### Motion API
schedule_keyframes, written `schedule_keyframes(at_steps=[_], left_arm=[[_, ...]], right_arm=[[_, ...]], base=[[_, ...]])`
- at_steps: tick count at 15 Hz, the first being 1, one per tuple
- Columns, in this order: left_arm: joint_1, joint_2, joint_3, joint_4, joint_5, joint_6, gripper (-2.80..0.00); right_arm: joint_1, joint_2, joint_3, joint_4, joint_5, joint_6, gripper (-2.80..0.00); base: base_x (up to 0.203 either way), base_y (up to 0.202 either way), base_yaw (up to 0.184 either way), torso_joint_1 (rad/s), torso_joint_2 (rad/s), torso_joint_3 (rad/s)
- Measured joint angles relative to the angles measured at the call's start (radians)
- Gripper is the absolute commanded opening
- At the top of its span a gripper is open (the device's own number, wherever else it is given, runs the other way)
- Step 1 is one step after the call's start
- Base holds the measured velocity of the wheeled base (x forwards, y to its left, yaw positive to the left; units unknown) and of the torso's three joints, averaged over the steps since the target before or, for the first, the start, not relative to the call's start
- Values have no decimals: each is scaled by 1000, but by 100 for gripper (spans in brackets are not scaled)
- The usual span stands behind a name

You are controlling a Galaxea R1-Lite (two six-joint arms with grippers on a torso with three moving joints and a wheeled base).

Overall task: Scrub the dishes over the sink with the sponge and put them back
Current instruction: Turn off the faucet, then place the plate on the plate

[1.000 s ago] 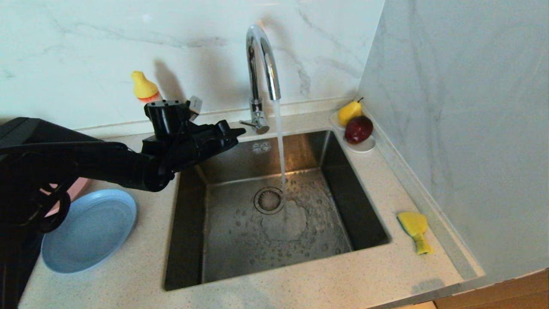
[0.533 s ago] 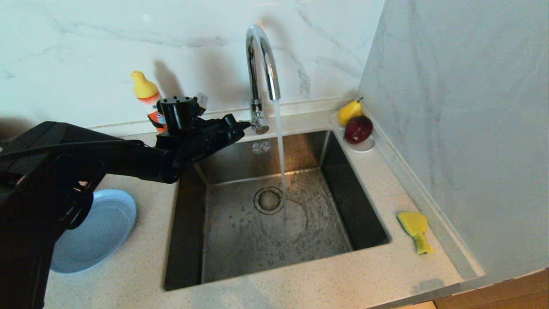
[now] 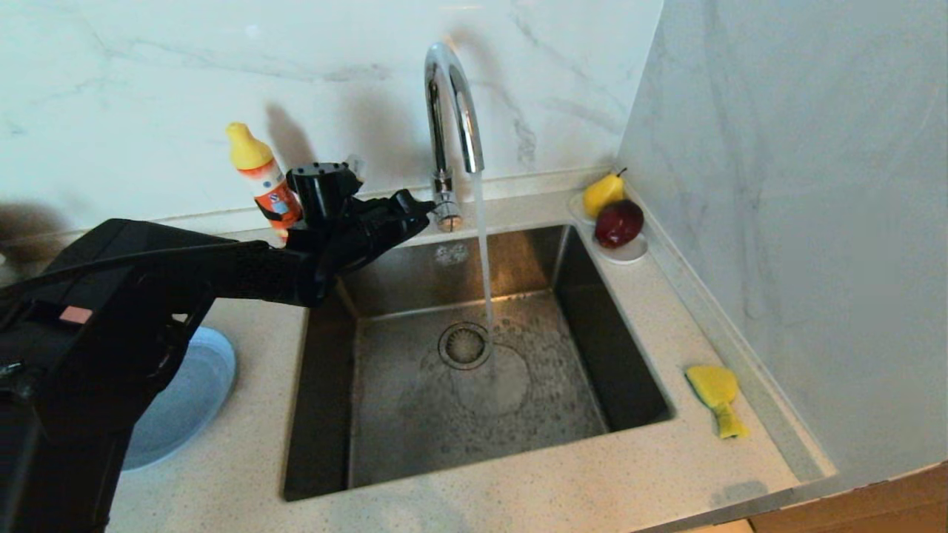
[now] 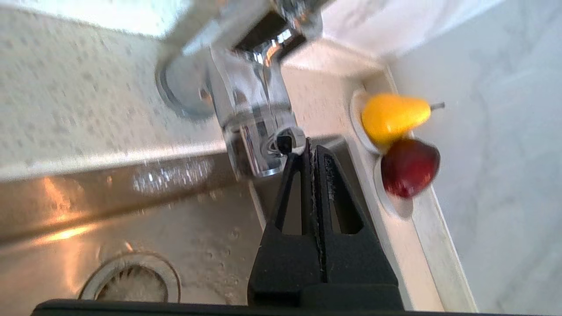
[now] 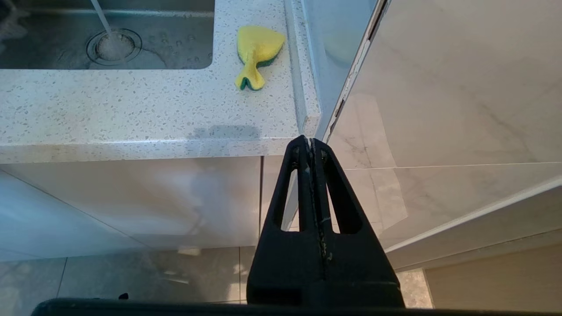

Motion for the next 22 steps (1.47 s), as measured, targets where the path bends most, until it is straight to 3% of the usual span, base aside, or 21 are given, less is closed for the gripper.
schedule_keyframes(at_steps=[10, 13, 17, 19, 22], left_arm=[[3, 29, -62, 32, 15, -34, -280], [-1, -80, 101, -7, 16, -52, -280], [-32, -373, 415, -71, 16, -31, -280], [-36, -545, 550, -31, 21, 19, -280], [-42, -832, 738, 104, 101, 187, -280]], right_arm=[[0, 0, 0, 0, -1, 0, -280], [0, 0, 0, 0, 0, 0, -280], [0, 0, 0, 0, -1, 0, -280], [0, 0, 0, 0, 0, 0, -280], [0, 0, 0, 0, 0, 0, -280]], base=[[0, 0, 0, 0, 0, 0], [0, 0, 0, 0, 0, 0], [0, 0, 0, 0, 0, 0], [0, 0, 0, 0, 0, 0], [0, 0, 0, 0, 0, 0]])
